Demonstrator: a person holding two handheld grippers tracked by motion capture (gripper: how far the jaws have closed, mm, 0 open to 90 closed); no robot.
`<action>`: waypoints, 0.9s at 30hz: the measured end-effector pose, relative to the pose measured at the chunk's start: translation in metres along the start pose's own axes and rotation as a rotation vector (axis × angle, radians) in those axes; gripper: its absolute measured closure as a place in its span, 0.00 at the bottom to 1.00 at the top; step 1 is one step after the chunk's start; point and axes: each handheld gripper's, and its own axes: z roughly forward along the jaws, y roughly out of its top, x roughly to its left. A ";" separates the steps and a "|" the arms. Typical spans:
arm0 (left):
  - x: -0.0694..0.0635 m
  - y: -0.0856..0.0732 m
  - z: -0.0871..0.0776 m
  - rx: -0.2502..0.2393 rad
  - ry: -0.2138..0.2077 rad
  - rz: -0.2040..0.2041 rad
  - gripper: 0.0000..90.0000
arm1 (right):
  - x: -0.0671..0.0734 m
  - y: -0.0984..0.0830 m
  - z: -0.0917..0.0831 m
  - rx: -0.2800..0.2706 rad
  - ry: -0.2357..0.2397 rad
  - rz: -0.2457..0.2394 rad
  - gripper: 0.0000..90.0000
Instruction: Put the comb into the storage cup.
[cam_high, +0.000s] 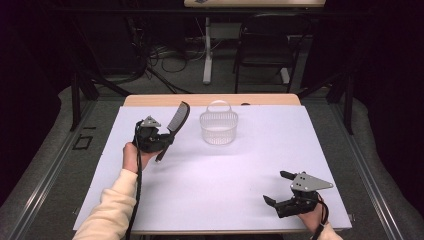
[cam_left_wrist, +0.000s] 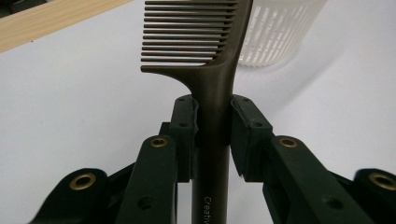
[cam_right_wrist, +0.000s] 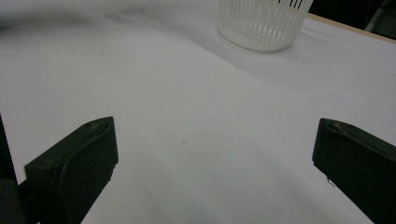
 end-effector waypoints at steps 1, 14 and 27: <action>0.000 0.000 0.000 -0.003 -0.001 0.001 0.80 | 0.000 0.000 0.000 -0.001 0.000 0.000 0.00; -0.003 0.001 0.000 -0.025 0.004 0.005 0.80 | 0.000 0.000 0.001 -0.001 0.001 0.002 0.00; -0.006 0.006 -0.003 -0.052 0.012 0.012 0.80 | 0.000 0.000 0.001 0.000 -0.002 0.001 0.00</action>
